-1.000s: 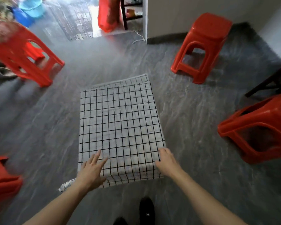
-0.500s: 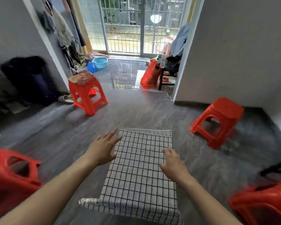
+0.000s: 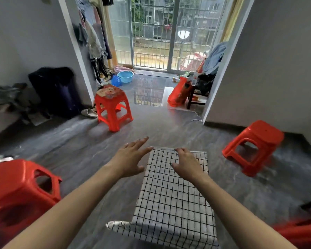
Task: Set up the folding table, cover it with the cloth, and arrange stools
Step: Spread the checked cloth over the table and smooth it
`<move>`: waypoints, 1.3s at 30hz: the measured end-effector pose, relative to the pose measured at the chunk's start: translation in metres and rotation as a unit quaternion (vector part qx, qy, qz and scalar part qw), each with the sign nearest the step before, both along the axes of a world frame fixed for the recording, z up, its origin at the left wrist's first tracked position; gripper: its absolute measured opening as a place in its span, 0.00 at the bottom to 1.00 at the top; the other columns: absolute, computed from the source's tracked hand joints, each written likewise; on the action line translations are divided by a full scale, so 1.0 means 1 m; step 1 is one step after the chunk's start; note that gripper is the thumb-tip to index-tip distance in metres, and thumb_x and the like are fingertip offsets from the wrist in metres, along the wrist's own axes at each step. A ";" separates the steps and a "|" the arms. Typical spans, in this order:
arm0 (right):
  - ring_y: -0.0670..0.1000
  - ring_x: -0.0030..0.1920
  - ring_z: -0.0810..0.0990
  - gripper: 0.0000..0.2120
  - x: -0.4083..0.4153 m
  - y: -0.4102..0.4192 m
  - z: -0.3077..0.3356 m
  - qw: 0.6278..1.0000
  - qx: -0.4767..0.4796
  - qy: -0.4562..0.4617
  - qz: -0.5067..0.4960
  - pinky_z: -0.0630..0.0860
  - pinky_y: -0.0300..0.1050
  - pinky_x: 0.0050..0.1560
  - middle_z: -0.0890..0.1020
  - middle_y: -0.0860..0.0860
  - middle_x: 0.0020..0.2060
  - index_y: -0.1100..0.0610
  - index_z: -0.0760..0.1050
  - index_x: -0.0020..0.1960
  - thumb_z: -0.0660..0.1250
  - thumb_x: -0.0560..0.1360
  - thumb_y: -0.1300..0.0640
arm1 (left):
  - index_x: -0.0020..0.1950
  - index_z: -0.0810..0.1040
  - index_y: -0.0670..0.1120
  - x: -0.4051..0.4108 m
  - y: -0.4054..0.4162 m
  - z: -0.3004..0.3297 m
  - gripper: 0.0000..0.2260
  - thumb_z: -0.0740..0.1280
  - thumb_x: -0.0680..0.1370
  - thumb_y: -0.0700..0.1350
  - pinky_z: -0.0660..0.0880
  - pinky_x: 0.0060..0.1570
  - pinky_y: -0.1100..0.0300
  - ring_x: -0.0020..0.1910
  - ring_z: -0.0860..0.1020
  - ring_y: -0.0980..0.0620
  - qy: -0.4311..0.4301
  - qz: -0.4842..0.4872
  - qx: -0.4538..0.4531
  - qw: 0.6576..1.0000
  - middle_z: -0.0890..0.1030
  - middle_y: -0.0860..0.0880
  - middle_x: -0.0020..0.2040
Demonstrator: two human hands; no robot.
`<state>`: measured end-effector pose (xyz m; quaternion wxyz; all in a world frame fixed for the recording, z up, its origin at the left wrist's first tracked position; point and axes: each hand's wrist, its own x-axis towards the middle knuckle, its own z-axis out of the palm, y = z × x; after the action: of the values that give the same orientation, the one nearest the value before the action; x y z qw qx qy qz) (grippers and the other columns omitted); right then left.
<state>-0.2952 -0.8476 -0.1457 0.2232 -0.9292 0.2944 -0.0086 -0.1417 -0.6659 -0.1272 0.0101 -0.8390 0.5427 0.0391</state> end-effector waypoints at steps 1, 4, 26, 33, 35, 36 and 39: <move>0.55 0.70 0.66 0.30 0.007 0.010 0.001 1.000 0.001 -0.002 -0.008 0.70 0.56 0.66 0.66 0.52 0.71 0.54 0.63 0.74 0.65 0.74 0.52 | 0.78 0.52 0.60 0.007 0.006 0.003 0.37 0.67 0.74 0.57 0.55 0.75 0.51 0.78 0.52 0.48 0.001 -0.008 0.001 1.000 0.43 0.51 0.80; 0.56 0.71 0.65 0.29 0.031 0.041 0.004 0.999 -0.010 -0.001 -0.037 0.70 0.57 0.66 0.62 0.54 0.74 0.55 0.62 0.74 0.65 0.74 0.53 | 0.79 0.48 0.58 0.032 0.029 0.012 0.37 0.65 0.76 0.58 0.53 0.75 0.49 0.79 0.49 0.49 -0.009 -0.033 0.014 0.999 0.42 0.51 0.80; 0.57 0.75 0.58 0.31 0.143 0.125 -0.029 0.982 -0.012 0.008 -0.189 0.64 0.56 0.71 0.55 0.56 0.77 0.55 0.62 0.74 0.67 0.73 0.55 | 0.79 0.53 0.55 0.234 0.117 0.002 0.33 0.63 0.77 0.57 0.53 0.75 0.50 0.79 0.48 0.49 0.060 -0.144 0.076 0.985 0.45 0.50 0.80; 0.57 0.71 0.63 0.31 0.171 0.065 -0.041 0.967 -0.009 0.032 -0.251 0.69 0.58 0.66 0.61 0.54 0.73 0.54 0.63 0.73 0.67 0.73 0.53 | 0.79 0.51 0.56 0.330 0.050 0.003 0.34 0.63 0.77 0.59 0.54 0.75 0.49 0.78 0.49 0.48 0.048 -0.166 0.159 0.972 0.46 0.50 0.80; 0.57 0.72 0.61 0.31 0.173 0.043 -0.041 0.960 -0.002 0.038 -0.278 0.68 0.57 0.68 0.59 0.55 0.74 0.54 0.62 0.74 0.66 0.73 0.54 | 0.79 0.52 0.56 0.352 0.021 0.006 0.34 0.63 0.77 0.59 0.56 0.74 0.50 0.78 0.52 0.48 0.046 -0.170 0.169 0.970 0.48 0.50 0.80; 0.58 0.73 0.60 0.31 0.175 0.033 -0.041 0.956 0.003 0.042 -0.290 0.67 0.57 0.68 0.58 0.55 0.75 0.54 0.62 0.74 0.66 0.73 0.54 | 0.79 0.52 0.56 0.359 0.005 0.007 0.33 0.63 0.77 0.59 0.57 0.74 0.50 0.78 0.53 0.48 0.047 -0.175 0.170 0.969 0.49 0.50 0.80; 0.58 0.74 0.59 0.32 0.181 0.018 -0.037 0.947 0.023 0.043 -0.317 0.66 0.57 0.70 0.57 0.55 0.76 0.55 0.61 0.75 0.67 0.74 0.53 | 0.79 0.54 0.55 0.367 -0.041 0.000 0.32 0.63 0.78 0.58 0.60 0.73 0.49 0.77 0.56 0.47 0.058 -0.198 0.191 0.960 0.52 0.50 0.80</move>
<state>-0.1145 -0.8293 -0.1831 0.2175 -0.7821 0.5831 -0.0326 0.2252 -0.7064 -0.1267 0.1465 -0.6933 0.6801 0.1881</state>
